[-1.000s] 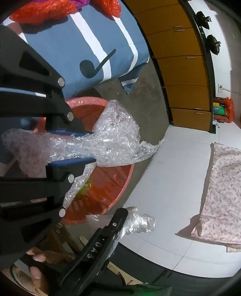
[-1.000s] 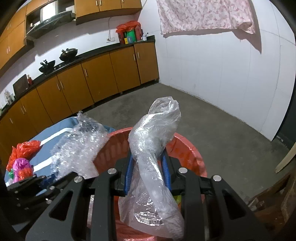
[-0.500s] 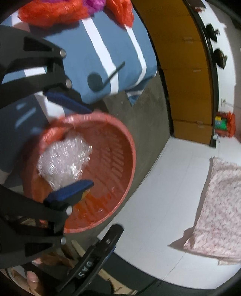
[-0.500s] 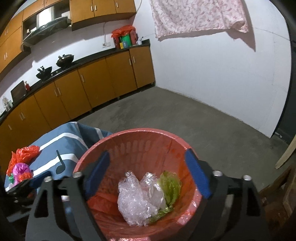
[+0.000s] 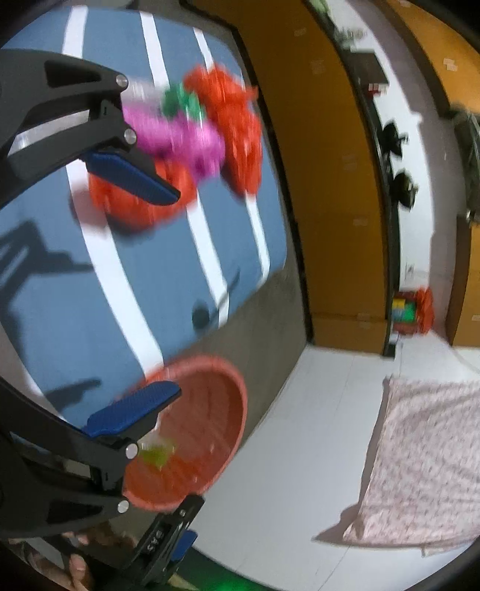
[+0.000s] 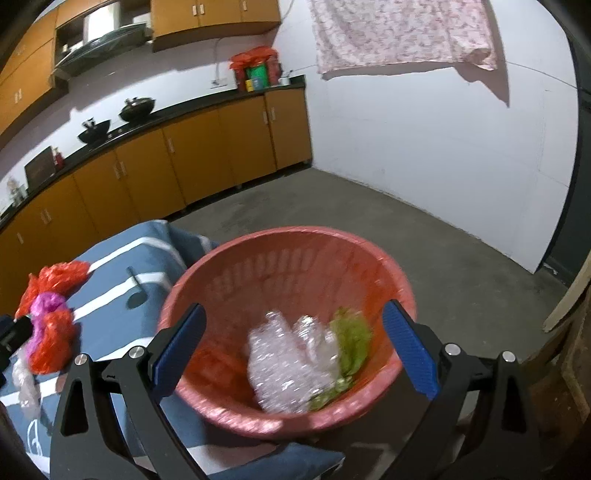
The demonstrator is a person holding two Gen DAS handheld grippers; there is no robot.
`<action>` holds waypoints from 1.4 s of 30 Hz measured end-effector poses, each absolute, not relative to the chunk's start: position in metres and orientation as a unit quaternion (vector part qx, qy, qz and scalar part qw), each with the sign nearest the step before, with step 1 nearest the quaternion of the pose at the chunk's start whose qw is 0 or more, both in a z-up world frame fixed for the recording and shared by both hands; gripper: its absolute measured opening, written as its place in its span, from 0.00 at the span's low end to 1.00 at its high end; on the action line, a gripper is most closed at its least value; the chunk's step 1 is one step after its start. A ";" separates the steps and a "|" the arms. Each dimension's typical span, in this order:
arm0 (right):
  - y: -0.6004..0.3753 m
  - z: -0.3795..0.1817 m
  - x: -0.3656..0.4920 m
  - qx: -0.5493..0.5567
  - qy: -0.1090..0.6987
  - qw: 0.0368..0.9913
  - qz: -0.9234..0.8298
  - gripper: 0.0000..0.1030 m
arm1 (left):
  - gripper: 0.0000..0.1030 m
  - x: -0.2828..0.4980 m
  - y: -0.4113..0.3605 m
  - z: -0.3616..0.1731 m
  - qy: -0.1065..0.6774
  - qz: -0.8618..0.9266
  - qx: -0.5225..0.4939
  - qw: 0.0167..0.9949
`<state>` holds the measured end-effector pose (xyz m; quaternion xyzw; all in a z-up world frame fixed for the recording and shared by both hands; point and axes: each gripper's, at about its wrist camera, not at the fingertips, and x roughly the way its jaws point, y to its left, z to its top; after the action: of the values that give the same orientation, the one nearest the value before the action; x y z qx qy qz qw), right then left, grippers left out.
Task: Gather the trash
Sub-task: 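Grasp a clear bag with the left tool while the right tool grasps a red bag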
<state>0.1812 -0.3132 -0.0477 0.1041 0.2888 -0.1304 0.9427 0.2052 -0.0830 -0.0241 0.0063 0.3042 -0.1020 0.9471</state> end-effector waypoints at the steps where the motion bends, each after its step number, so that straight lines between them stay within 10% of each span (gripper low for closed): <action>1: -0.308 -0.047 0.181 0.102 0.289 0.943 -0.126 0.93 | 0.91 0.200 -0.070 -0.022 0.298 -0.085 0.008 0.951; 18: -0.191 -0.047 0.189 0.047 0.300 0.952 -0.031 0.93 | 0.91 0.199 0.098 -0.082 0.385 0.059 -0.067 0.919; 29: -0.149 -0.044 0.196 0.016 0.303 0.953 -0.004 0.93 | 0.72 0.223 0.103 -0.106 0.430 0.029 -0.117 0.895; 36: -0.121 -0.039 0.205 0.003 0.297 0.955 0.020 0.93 | 0.43 0.230 0.103 -0.112 0.446 -0.012 -0.138 0.884; 42: -0.097 -0.039 0.212 -0.011 0.293 0.955 0.034 0.93 | 0.45 0.233 0.105 -0.112 0.447 -0.020 -0.155 0.881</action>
<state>0.2120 -0.0965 -0.0390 -0.0108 0.2933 0.0337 0.9554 0.2330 0.1049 -0.1125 -0.1553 0.4466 -0.0202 0.8809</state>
